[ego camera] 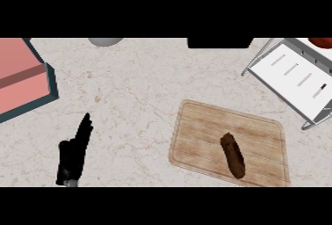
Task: Pick the bell pepper from the cutting board and place it in the tiered basket
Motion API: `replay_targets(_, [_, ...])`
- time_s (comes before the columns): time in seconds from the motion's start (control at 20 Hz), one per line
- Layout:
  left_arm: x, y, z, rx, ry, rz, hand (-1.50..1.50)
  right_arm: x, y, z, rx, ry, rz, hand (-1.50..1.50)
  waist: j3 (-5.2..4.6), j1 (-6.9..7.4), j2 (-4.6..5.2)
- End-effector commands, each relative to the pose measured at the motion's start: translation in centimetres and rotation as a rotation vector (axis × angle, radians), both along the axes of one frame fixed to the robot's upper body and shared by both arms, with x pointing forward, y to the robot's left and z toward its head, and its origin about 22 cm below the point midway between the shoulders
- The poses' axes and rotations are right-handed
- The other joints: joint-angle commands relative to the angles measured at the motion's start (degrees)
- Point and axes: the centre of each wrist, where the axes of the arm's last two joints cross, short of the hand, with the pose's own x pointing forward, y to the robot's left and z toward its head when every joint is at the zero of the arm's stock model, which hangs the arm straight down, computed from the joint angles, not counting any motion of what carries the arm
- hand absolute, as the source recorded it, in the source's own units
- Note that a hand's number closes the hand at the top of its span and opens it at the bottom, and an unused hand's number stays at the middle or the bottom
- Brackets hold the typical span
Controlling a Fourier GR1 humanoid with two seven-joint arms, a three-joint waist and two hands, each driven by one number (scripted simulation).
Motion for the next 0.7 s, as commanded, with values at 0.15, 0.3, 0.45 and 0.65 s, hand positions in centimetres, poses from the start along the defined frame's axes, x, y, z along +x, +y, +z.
replay_targets(0.15, [-2.5, -0.7, -1.2, -0.021, 0.031, 0.021, 0.00, -8.0, -7.4, 2.1, 0.030, -0.073, -0.252, -1.50, -0.05, -1.80, -0.52])
replay_targets(0.3, [-1.2, 1.3, -0.1, 0.003, 0.023, 0.045, 0.00, -11.9, -9.0, 3.0, 0.045, -0.072, -0.275, -1.50, -0.09, -2.80, -0.69])
replay_targets(0.45, [-1.8, 0.0, -0.8, 0.000, 0.024, 0.077, 0.00, -16.6, -10.6, 3.2, 0.055, -0.094, -0.248, -1.50, -0.09, -4.50, -1.06])
replay_targets(0.65, [-3.1, 0.5, 0.1, -0.021, 0.025, 0.074, 0.00, -23.7, -12.4, 3.4, 0.055, -0.052, -0.253, -1.50, -0.05, -3.65, -0.93])
